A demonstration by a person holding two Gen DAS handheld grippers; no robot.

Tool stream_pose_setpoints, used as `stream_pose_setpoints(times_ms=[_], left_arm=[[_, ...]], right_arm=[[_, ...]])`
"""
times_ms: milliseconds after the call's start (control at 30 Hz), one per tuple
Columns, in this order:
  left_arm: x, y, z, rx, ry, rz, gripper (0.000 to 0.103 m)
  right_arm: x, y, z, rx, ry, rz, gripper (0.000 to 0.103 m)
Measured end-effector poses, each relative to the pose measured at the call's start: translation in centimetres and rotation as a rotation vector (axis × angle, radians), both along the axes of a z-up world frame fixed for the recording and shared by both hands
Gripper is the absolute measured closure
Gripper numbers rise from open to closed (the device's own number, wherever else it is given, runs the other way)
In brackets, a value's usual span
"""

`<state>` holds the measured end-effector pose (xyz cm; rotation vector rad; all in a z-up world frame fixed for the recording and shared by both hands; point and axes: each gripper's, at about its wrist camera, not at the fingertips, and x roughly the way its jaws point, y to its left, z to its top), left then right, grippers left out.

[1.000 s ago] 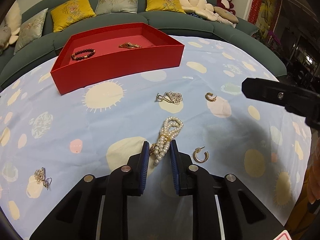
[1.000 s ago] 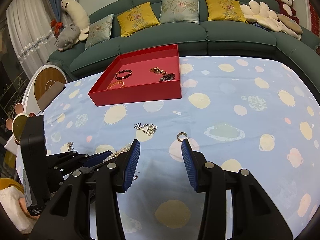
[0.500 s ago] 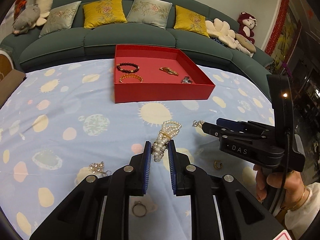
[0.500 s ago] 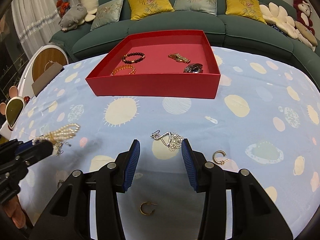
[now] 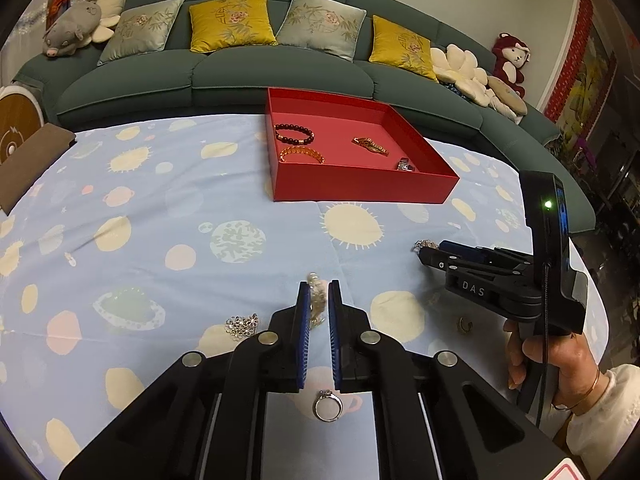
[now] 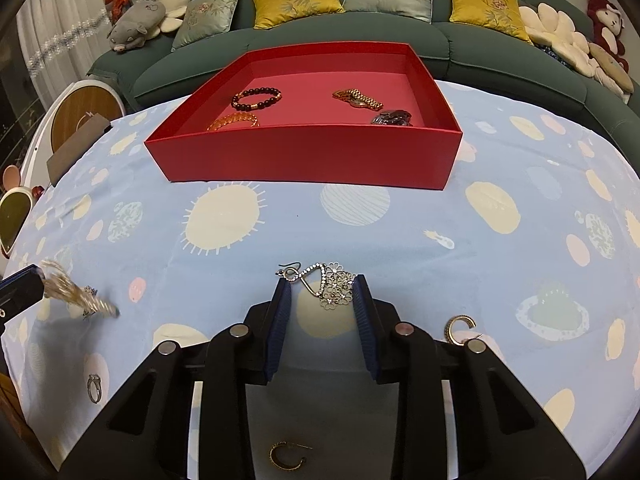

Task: Organize jewelry

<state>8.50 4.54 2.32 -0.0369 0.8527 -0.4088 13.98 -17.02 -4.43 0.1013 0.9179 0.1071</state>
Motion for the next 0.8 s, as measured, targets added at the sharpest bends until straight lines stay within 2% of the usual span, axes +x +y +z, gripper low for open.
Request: stream_pose_setpoints(times_ms=[133, 333, 367, 800], left_arm=[[0.1, 0.1, -0.1, -0.002, 0.002, -0.003, 0.099], [0.2, 0.2, -0.1, -0.011, 0.005, -0.012, 0.103], [0.1, 0.3, -0.1, -0.010, 0.002, -0.013, 0.103], [0.4, 0.5, -0.1, -0.027, 0.024, 0.002, 0.103]], right_arm=[[0.2, -0.4, 0.0, -0.002, 0.001, -0.021, 0.088], [-0.1, -0.2, 0.2, -0.013, -0.011, -0.025, 0.092], [-0.1, -0.3, 0.4, -0.013, -0.017, -0.026, 0.102], [-1.1, -0.7, 2.7, 0.034, -0.070, -0.014, 0.103]])
